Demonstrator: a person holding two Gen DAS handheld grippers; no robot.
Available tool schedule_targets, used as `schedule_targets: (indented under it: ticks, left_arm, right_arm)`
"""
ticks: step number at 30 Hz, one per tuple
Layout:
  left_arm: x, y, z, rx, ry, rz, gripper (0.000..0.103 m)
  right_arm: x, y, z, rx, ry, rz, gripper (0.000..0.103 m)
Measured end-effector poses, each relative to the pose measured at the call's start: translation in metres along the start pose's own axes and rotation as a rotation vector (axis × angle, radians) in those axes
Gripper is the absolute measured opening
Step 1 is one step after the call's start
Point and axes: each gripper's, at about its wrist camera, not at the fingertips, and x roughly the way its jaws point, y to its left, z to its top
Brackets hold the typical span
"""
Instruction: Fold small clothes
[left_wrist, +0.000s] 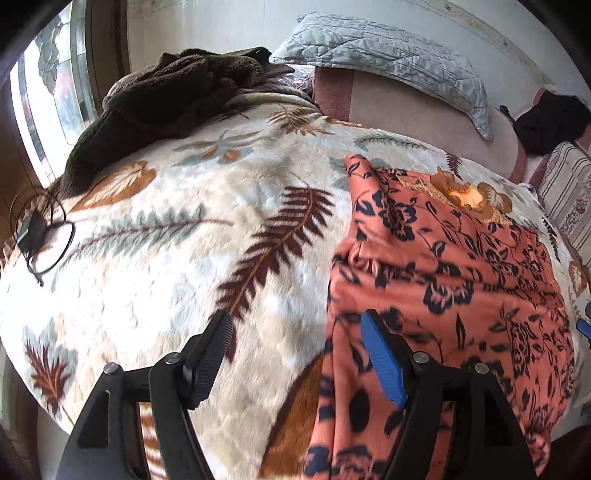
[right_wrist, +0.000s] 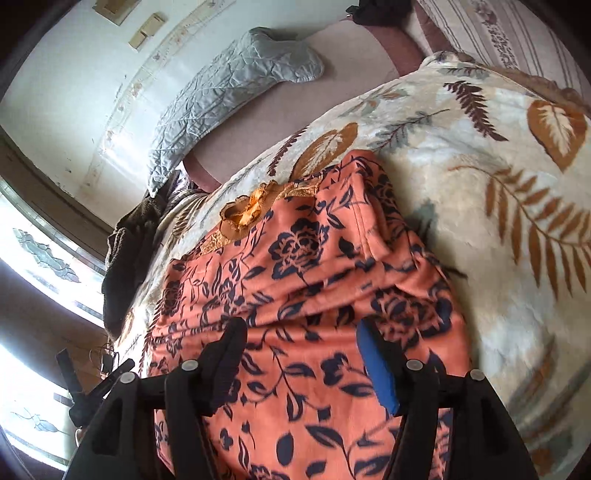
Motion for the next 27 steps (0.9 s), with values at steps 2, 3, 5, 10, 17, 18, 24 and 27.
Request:
schedule_targets:
  ticks: [2,3,5,10,17,18,24,27]
  left_arm:
    - [-0.014,0.011,-0.021,-0.028,0.021,-0.025,0.073]
    - [-0.02,0.015,-0.031,-0.042,0.032,-0.041,0.073]
    - [-0.028,0.019,-0.052,-0.049,0.061,-0.071,0.074]
    - [-0.03,0.011,-0.101,-0.014,0.165,-0.091,0.074]
    - [-0.023,-0.003,-0.137,-0.007,0.268,-0.18,0.073]
    - [-0.022,-0.004,-0.136,-0.01,0.259,-0.187,0.073]
    - [-0.018,-0.007,-0.129,-0.015,0.248,-0.2,0.044]
    - [-0.016,-0.006,-0.124,-0.033,0.259,-0.212,0.053]
  right_arm:
    - [-0.018,-0.005,-0.018,0.005,-0.01,0.012,0.067]
    - [-0.025,-0.008,-0.026,0.006,-0.01,0.013,0.068]
    - [-0.037,-0.015,-0.04,0.014,-0.003,0.012,0.068]
    - [-0.059,-0.035,-0.068,0.035,0.027,-0.009,0.068]
    - [-0.088,-0.072,-0.103,0.103,0.05,-0.036,0.07]
    - [-0.09,-0.078,-0.107,0.12,0.06,-0.039,0.07]
    - [-0.089,-0.102,-0.121,0.208,0.116,-0.03,0.07]
    - [-0.082,-0.108,-0.13,0.239,0.148,-0.039,0.07]
